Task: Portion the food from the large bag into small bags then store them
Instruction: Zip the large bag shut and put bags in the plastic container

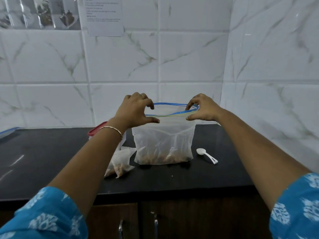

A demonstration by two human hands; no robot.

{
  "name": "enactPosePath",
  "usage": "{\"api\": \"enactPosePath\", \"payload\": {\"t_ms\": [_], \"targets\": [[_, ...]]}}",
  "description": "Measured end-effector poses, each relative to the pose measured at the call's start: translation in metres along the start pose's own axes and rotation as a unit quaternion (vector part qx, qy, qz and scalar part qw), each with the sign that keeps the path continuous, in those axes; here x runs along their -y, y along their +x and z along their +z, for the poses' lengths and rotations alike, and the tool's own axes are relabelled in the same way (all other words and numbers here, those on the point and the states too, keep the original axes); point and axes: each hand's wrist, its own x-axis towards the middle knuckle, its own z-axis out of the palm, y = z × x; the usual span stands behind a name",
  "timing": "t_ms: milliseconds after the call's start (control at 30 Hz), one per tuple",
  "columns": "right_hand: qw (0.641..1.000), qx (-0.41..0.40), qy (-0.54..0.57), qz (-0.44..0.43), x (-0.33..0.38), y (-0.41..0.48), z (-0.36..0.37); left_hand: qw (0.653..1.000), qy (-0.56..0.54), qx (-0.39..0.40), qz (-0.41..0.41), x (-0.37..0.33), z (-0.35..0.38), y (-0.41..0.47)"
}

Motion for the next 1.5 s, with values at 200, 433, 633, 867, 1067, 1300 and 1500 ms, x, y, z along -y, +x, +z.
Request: {"api": "enactPosePath", "payload": {"t_ms": [200,433,633,867,1067,1300,1500], "targets": [[0.996,-0.08,0.014,-0.041,0.003,0.005,0.0,0.992,-0.11,0.018,-0.051,-0.009,0.003,0.013],[0.992,-0.09,0.081,-0.026,0.008,0.005,-0.007,0.947,-0.287,0.077,-0.125,-0.012,-0.009,0.022],[0.994,-0.083,0.057,-0.033,0.017,0.004,-0.011,0.953,-0.275,0.044,-0.121,-0.011,-0.016,0.027],[0.995,-0.028,0.069,-0.072,0.045,0.01,-0.003,0.963,-0.242,0.018,-0.121,-0.022,-0.021,0.031],[0.996,-0.08,0.016,-0.04,0.048,0.01,-0.005,0.982,-0.126,0.036,-0.139,-0.002,-0.03,0.025],[0.997,-0.041,-0.059,-0.024,0.037,0.008,-0.004,0.98,0.017,0.15,-0.129,0.014,-0.037,0.019],[0.995,-0.045,-0.087,0.003,0.016,0.003,-0.016,0.966,-0.062,0.146,-0.205,0.038,-0.044,0.012]]}}
